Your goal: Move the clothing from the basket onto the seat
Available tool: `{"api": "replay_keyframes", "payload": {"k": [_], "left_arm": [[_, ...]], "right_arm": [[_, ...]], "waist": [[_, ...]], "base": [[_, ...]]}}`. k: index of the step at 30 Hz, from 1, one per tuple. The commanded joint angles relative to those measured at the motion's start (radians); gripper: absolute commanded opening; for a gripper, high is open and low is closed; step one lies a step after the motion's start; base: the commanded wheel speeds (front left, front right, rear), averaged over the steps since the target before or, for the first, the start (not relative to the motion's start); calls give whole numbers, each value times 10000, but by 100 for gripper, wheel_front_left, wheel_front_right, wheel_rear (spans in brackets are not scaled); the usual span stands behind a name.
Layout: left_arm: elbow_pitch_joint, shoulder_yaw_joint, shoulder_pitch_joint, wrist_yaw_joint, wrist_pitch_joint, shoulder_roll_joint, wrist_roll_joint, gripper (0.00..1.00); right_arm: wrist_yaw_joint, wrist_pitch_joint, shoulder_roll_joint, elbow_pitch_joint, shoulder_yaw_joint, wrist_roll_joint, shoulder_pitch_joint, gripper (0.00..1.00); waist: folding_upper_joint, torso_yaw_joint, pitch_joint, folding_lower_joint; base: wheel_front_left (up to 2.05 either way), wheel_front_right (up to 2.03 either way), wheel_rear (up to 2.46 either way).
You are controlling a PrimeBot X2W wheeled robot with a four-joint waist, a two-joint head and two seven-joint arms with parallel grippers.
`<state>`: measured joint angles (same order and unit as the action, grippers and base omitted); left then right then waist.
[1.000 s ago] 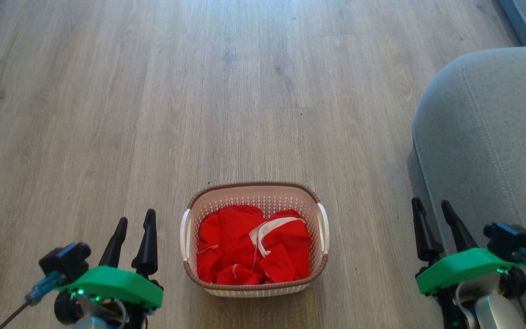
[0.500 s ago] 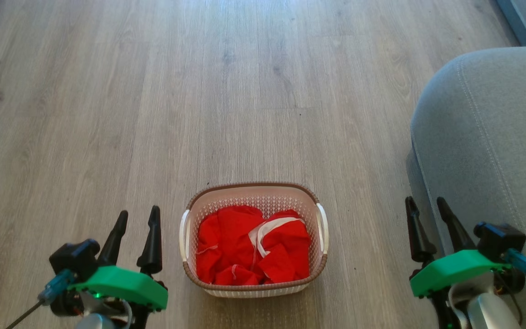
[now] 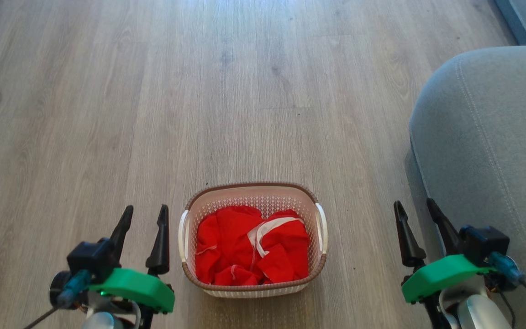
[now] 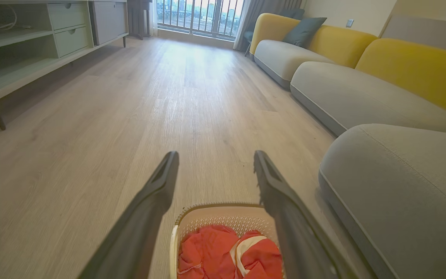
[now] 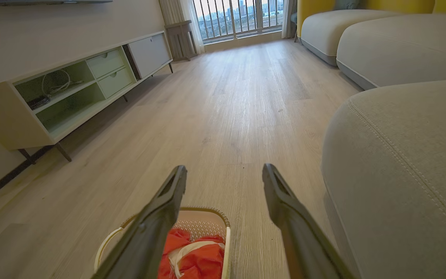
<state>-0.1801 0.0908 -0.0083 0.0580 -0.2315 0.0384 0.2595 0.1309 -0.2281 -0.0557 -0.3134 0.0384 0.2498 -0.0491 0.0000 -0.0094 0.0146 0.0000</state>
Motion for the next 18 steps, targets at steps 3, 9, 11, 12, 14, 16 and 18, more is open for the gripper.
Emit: {"api": "replay_keyframes", "payload": {"k": [3,9,11,12,14,16,18], "left_arm": [[392,-234,-364,-63,-229,116,-525,100],[357,-231,-369,-43,-302,118,-709,100],[330,-244,-366,-33,-302,118,-679,100],[318,-245,-365,-25,-302,118,-669,100],[304,-249,-361,-13,-302,118,-653,100],[293,-253,-359,-3,-302,118,-635,100],[288,-256,-365,3,-302,118,-628,100]], "right_arm": [[-2,-263,-151,271,292,-386,-486,100],[-2,-337,-135,272,291,-325,-482,100],[-2,-337,-139,272,289,-282,-479,100],[-2,-337,-136,270,289,-212,-478,100],[-2,-337,-128,277,272,-53,-475,100],[-2,-337,-140,279,279,9,-471,100],[-2,-337,-149,275,283,42,-458,100]], "waist": [[0,-9,7,0],[0,-28,12,0],[0,-40,13,0],[0,-46,15,0],[0,-54,13,0],[0,-58,18,0],[0,-59,27,0]], "base": [[0,0,0],[0,0,0],[0,0,0],[0,0,0],[0,0,0],[0,0,0],[0,0,0]]}}
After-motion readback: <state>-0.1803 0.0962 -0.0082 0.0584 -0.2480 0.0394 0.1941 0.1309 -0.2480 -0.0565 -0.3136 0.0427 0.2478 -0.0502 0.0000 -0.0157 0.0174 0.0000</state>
